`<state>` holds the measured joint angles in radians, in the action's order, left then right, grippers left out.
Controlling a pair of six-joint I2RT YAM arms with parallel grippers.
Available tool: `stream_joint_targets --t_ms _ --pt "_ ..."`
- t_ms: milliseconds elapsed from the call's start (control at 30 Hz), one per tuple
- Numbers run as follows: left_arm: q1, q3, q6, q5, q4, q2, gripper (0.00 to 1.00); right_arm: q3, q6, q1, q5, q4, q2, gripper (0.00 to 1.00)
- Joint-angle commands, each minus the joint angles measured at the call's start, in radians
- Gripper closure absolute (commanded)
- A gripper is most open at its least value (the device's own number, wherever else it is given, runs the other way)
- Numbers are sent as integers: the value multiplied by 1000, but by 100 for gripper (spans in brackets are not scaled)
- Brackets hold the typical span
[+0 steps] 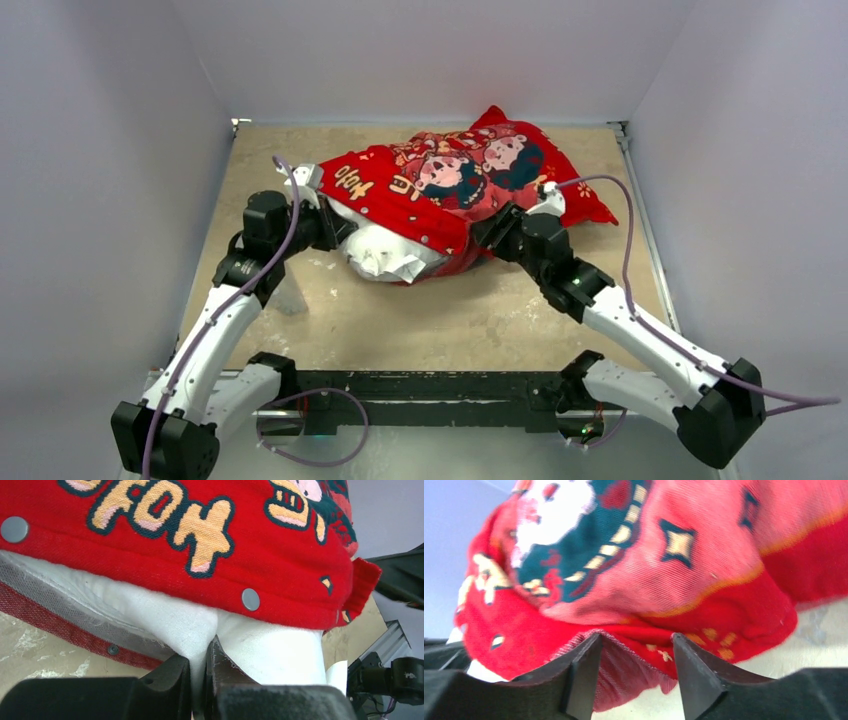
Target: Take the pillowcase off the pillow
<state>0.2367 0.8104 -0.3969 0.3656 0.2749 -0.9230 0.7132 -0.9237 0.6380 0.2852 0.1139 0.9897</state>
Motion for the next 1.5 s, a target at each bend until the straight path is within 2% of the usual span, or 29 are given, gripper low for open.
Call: stream_joint_targets --t_ms 0,100,233,367,567,867,1067,1133,1167,1300,1367,1467 --pt "-14 15 55 37 -62 32 100 161 209 15 -123 -52 -83 37" --pt "-14 17 62 57 -58 27 100 305 296 37 -189 -15 -61 29" --pt "-14 13 64 72 -63 27 100 433 385 50 -176 -1 34 27" --pt "-14 10 67 80 -64 18 100 584 472 51 -140 35 209 26" --pt "-14 8 73 92 -65 16 100 788 591 65 -166 21 449 26" --pt "-16 1 72 130 -85 13 100 999 708 212 -142 -18 775 27" --pt "-17 0 72 140 -88 14 100 1068 712 223 -101 -21 909 29" --pt "-17 0 72 141 -89 18 100 1073 693 223 -85 -13 935 34" --pt "-17 0 72 141 -89 19 100 1072 688 223 -83 -8 943 39" --pt "-19 0 77 149 -89 32 100 1052 660 202 53 -17 950 82" --pt "-19 1 83 154 -89 44 100 1047 623 164 88 -14 942 100" --pt "-20 -3 91 186 -102 70 100 1024 549 66 150 -9 910 100"
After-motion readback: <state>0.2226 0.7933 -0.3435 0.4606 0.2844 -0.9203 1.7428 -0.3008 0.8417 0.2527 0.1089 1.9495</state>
